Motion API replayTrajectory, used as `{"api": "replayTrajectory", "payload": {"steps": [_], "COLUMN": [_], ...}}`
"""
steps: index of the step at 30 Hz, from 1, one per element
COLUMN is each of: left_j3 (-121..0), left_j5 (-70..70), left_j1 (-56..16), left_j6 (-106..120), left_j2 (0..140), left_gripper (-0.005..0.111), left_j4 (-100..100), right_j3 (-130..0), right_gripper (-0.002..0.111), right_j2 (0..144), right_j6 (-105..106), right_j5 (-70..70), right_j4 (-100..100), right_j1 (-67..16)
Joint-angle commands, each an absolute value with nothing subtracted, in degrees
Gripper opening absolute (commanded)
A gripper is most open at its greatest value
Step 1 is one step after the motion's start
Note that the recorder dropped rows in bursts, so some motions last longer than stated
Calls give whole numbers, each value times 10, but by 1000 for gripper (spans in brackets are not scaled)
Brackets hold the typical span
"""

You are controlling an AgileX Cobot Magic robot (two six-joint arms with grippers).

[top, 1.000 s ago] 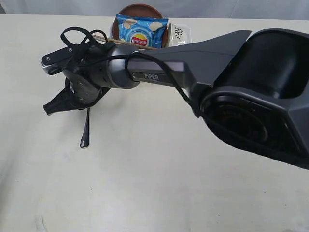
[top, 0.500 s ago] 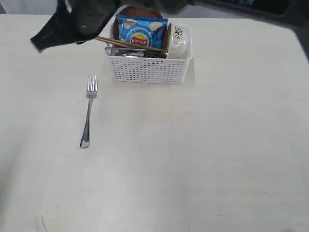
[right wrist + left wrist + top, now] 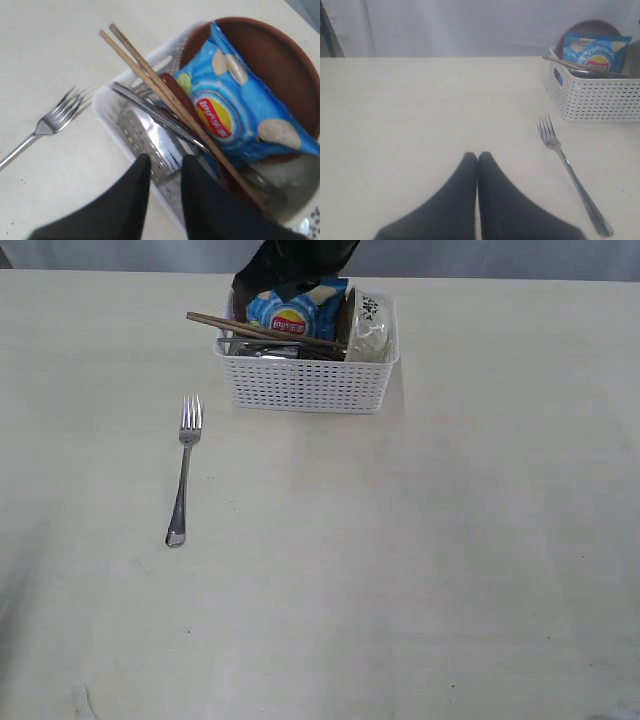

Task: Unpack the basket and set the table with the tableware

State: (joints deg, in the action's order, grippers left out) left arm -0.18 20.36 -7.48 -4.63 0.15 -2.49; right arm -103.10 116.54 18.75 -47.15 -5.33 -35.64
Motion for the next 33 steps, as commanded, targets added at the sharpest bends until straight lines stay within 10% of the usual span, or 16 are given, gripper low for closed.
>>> {"api": "replayTrajectory", "payload": {"steps": [1,33], "left_j3": [0,0], "left_j5": [197,197], "left_j1": [-74,-74], "left_j6": [-49,-49], "left_j2": [0,0], "left_gripper": [0,0], "left_j4": [-30,-30], "right_j3": [-1032,-1032], "right_gripper": [50,55], "right_j2": [1184,1296], "right_j6": [312,459], "right_j5": [-448,-313], "right_j4": [-135,-134], "right_j1": [-348,-368]}}
